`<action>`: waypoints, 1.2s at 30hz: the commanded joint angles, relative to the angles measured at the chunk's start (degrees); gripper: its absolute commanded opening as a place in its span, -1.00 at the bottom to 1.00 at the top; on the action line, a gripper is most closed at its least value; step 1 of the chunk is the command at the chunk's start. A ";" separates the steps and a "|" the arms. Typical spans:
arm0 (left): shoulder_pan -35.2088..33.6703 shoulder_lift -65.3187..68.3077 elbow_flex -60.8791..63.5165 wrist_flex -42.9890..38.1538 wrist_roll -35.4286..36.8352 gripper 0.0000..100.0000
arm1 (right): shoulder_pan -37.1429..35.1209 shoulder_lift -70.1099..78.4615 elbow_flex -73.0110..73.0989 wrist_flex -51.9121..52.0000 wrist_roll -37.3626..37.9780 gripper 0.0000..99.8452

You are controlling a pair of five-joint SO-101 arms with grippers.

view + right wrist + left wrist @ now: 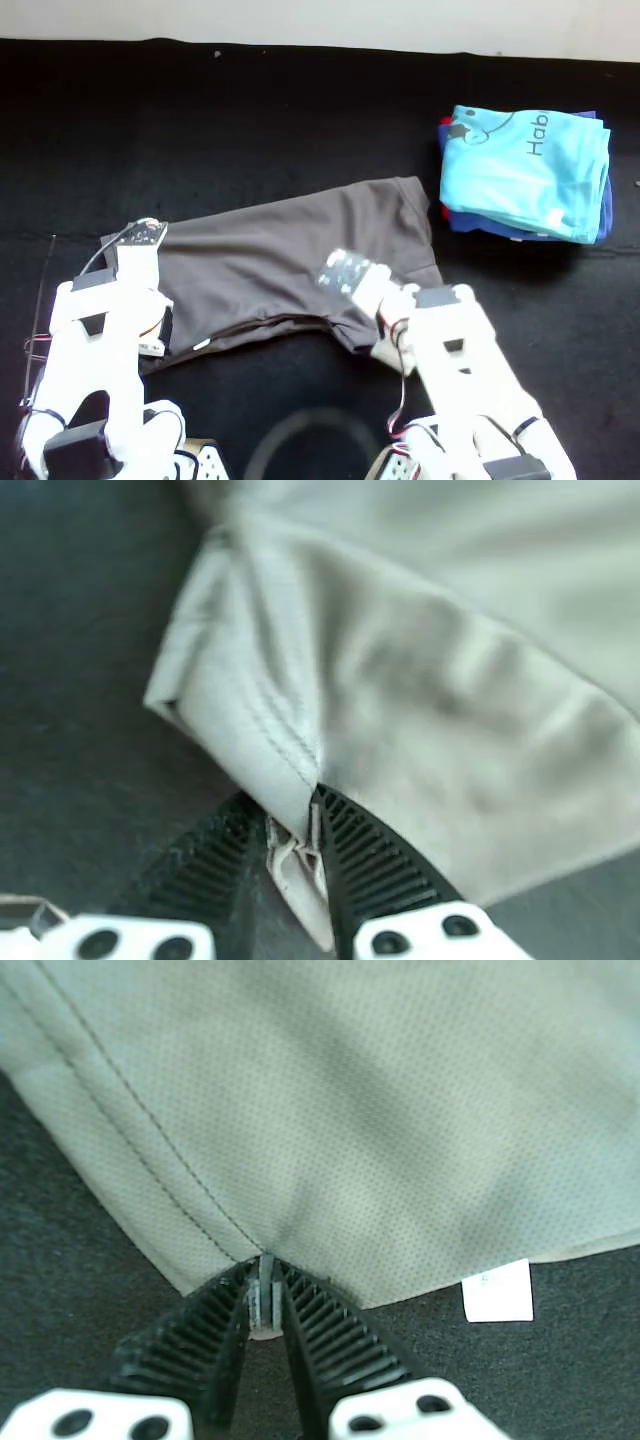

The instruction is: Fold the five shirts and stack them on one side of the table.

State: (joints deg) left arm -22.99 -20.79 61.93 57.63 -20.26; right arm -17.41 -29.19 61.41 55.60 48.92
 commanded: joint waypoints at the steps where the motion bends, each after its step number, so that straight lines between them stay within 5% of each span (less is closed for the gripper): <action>1: 0.84 0.22 0.75 -0.88 0.26 -0.98 | 1.80 0.22 -8.66 0.57 0.62 -0.99; 15: 0.84 0.22 0.75 -0.88 0.26 -0.98 | 1.54 38.55 -55.08 1.63 -6.42 -0.99; 21: 0.84 0.22 0.84 -0.79 0.26 -0.98 | 1.45 54.02 -75.03 15.25 -6.59 -0.90; 26: 0.84 0.22 0.84 -0.79 0.26 -0.98 | 2.24 58.24 -89.19 21.85 -15.30 -0.61; 36: 0.84 0.22 0.84 -0.79 0.26 -0.98 | 2.42 57.01 -96.13 31.16 -27.52 -0.65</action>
State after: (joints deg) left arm -22.99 -20.79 62.11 57.63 -20.26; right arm -13.71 30.33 -31.96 82.24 22.73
